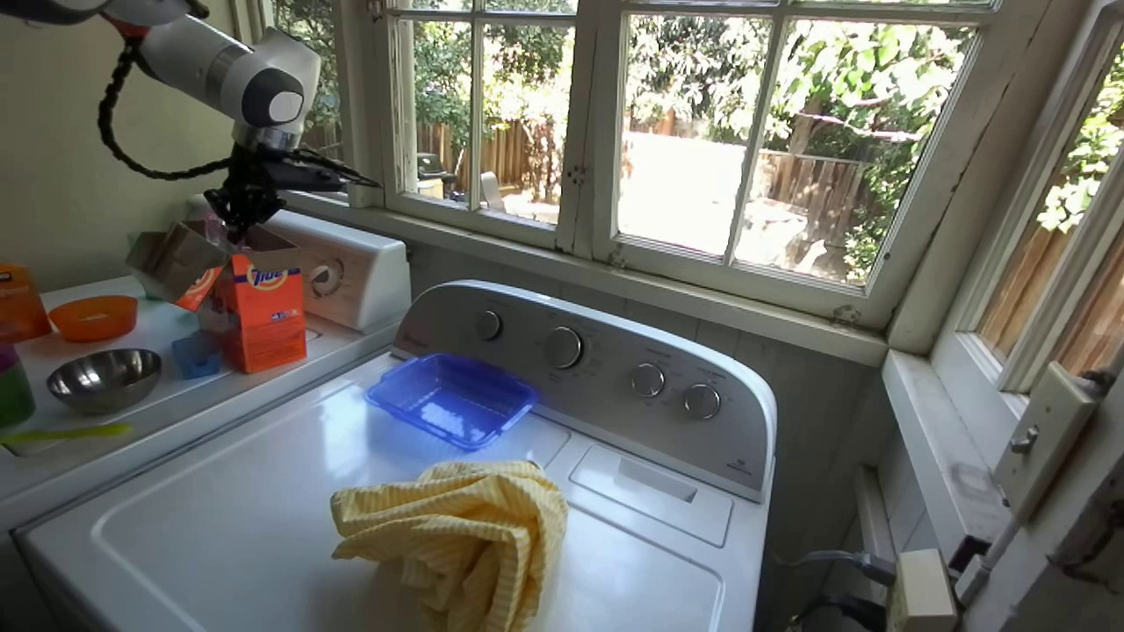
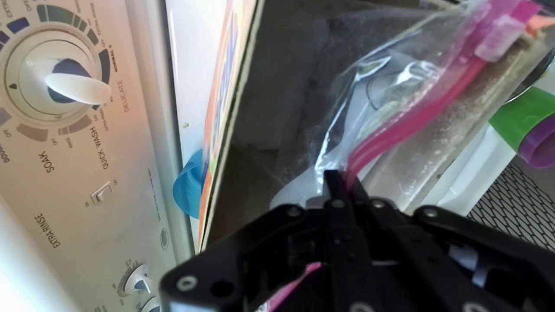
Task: Remove the plastic from the box
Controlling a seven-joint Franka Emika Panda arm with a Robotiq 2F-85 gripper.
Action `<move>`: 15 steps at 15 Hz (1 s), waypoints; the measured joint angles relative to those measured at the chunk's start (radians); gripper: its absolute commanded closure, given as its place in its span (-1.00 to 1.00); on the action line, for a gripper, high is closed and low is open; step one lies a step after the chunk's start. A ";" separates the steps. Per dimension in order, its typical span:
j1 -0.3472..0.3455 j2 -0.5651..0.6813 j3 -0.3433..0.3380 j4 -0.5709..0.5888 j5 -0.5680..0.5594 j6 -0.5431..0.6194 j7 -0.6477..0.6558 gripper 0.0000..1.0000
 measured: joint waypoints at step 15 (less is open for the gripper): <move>-0.002 -0.043 0.015 0.265 0.065 -0.384 0.001 0.99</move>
